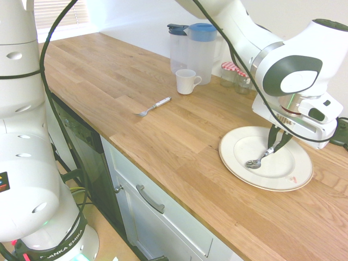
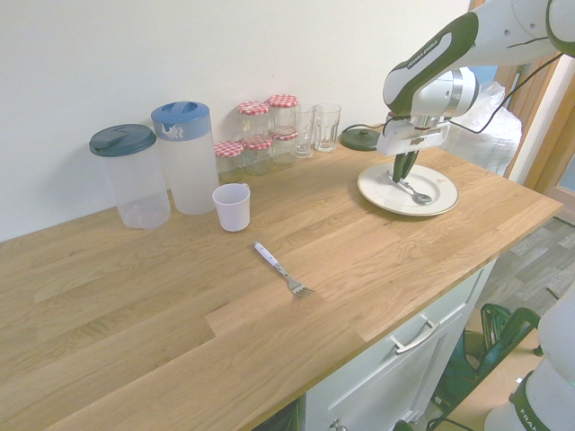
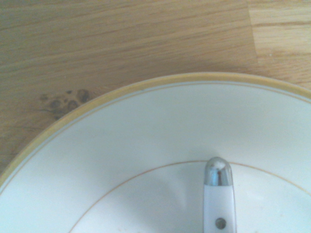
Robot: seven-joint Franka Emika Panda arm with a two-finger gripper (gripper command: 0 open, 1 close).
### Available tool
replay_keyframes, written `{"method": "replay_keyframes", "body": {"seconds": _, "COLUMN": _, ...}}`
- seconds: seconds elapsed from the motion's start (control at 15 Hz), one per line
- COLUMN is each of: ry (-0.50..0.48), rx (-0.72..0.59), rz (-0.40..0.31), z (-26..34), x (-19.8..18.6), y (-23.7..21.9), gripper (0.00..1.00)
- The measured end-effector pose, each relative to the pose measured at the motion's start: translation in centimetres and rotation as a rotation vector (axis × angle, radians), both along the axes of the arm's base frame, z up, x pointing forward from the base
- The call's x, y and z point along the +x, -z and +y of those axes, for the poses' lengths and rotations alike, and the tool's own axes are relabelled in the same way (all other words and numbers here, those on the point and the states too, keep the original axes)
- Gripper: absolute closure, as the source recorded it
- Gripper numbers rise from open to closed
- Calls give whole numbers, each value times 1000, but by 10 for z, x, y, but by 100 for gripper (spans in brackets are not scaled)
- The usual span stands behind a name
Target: Put the spoon into the plate
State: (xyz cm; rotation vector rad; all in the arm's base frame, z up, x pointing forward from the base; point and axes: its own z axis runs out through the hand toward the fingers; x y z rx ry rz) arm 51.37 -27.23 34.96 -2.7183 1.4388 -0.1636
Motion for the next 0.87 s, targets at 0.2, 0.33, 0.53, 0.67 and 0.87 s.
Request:
{"method": "replay_keyframes", "body": {"seconds": 0.2, "ry": -11, "rx": -3, "rz": 0, "z": 4, "x": 2, "y": 0, "gripper": 0}}
{"method": "replay_keyframes", "body": {"seconds": 0.33, "ry": -17, "rx": -13, "rz": -4, "z": 4, "x": 5, "y": -4, "gripper": 0}}
{"method": "replay_keyframes", "body": {"seconds": 0.53, "ry": -25, "rx": -36, "rz": -15, "z": 8, "x": 8, "y": -17, "gripper": 0}}
{"method": "replay_keyframes", "body": {"seconds": 0.67, "ry": -62, "rx": -58, "rz": -15, "z": 31, "x": 12, "y": -42, "gripper": 0}}
{"method": "replay_keyframes", "body": {"seconds": 0.87, "ry": -145, "rx": -50, "rz": -31, "z": 125, "x": 6, "y": -84, "gripper": 0}}
